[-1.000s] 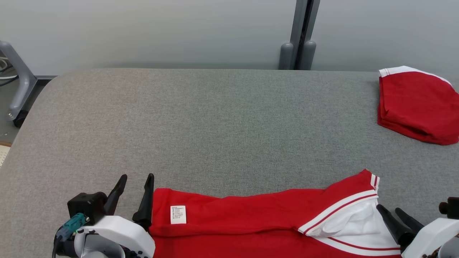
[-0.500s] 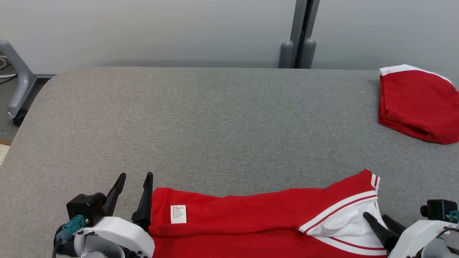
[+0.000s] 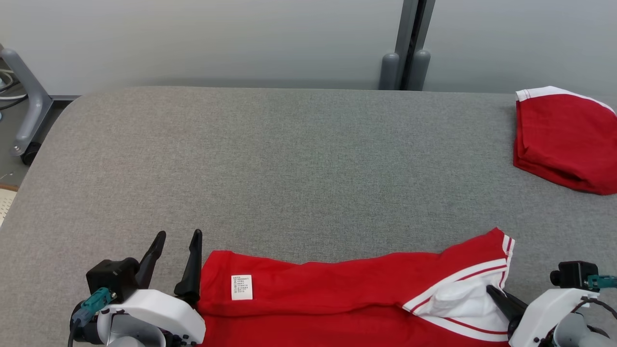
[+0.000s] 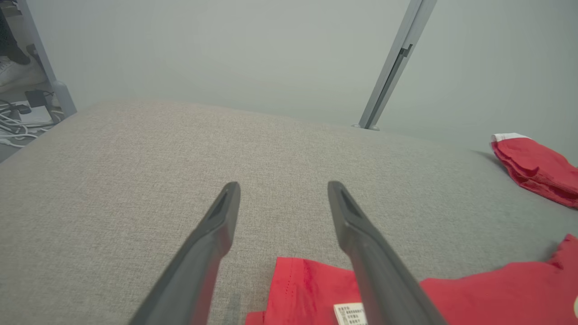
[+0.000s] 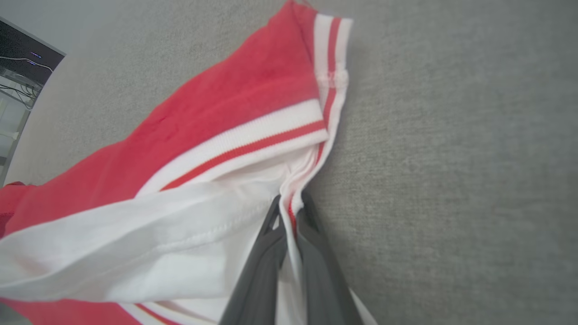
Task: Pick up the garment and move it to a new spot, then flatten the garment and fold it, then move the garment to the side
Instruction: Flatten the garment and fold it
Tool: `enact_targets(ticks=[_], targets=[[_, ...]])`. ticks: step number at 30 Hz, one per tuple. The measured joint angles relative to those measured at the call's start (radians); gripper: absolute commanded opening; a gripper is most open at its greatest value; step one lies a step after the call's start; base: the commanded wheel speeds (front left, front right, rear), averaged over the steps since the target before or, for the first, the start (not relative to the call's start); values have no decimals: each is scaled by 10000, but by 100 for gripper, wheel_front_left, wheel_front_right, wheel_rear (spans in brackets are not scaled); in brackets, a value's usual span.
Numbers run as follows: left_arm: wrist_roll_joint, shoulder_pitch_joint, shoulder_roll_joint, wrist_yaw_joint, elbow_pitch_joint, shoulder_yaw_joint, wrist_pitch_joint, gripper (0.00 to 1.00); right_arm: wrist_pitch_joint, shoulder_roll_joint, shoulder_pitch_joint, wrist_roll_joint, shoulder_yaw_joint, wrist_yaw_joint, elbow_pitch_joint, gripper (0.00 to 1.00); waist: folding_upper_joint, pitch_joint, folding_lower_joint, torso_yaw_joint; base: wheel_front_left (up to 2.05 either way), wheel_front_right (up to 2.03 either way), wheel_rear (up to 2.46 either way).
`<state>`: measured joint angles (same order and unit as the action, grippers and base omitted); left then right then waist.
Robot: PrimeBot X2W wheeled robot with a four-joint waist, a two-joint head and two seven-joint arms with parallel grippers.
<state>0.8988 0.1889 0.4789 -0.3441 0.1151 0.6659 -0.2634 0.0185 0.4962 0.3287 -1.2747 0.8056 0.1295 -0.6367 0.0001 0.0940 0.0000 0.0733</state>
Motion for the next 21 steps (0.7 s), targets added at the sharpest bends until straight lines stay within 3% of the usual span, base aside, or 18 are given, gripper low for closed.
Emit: enact_targets(ticks=[7, 21], targets=[[-148, -75, -73, 46, -2, -171, -2, 100, 100, 192, 197, 173, -249, 0, 458, 0, 0, -38, 0, -190, 0, 0, 0], [-431, -173, -190, 188, -4, -362, -2, 100, 52, 1689, 821, 518, -1411, 2, 128, 0, 0, -76, 0, -665, 0, 0, 0]])
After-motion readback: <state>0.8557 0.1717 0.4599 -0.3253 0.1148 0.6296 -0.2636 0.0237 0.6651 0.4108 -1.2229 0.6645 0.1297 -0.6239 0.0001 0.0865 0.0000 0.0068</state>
